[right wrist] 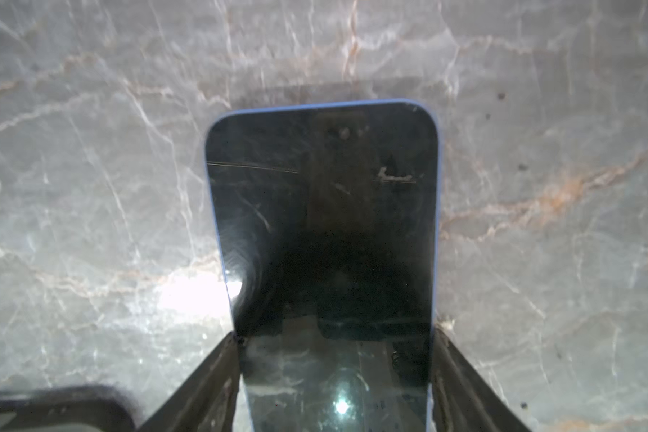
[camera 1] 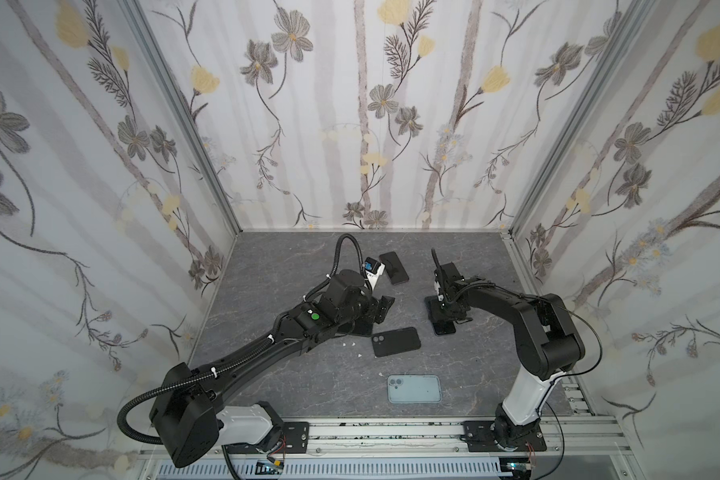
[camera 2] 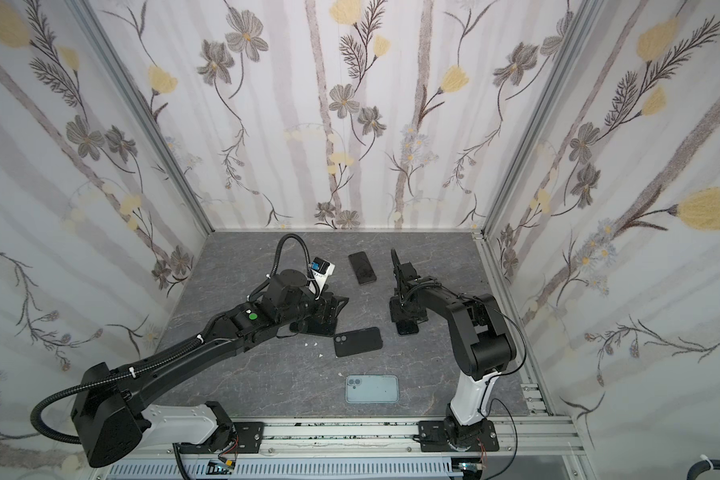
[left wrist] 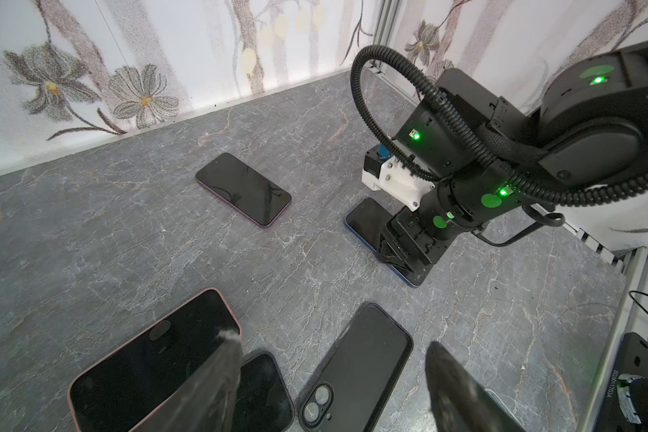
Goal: Put the phone into the phone case
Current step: 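Grasp the blue-framed phone's end with the right gripper and lift it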
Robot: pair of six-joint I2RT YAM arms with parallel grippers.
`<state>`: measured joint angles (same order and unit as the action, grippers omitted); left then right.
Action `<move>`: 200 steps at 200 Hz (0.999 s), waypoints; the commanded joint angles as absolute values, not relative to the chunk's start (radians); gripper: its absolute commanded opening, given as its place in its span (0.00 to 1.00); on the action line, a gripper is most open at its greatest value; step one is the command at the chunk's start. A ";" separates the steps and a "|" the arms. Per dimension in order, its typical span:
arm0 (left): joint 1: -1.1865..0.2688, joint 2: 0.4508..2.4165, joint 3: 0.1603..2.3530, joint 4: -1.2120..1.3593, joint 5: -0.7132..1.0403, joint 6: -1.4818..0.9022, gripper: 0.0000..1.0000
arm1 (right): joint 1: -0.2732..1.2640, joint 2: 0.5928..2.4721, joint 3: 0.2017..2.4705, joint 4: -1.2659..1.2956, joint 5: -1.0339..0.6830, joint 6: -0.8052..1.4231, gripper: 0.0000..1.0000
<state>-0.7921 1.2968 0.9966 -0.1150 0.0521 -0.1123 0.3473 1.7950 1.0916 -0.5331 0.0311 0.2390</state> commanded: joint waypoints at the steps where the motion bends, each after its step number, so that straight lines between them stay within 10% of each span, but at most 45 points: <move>1: -0.790 1.290 0.997 -0.100 0.040 -0.109 0.78 | 0.349 1.764 1.082 -0.540 0.018 0.250 0.47; 200: -0.774 1.400 1.130 -0.171 0.012 -0.130 0.77 | 0.368 1.611 1.012 -0.374 0.075 0.229 0.47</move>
<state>-0.7769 1.3888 1.0882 -0.1600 0.0040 -0.1093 0.3660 1.6344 1.0225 -0.4301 0.0582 0.2409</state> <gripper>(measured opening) 0.775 0.694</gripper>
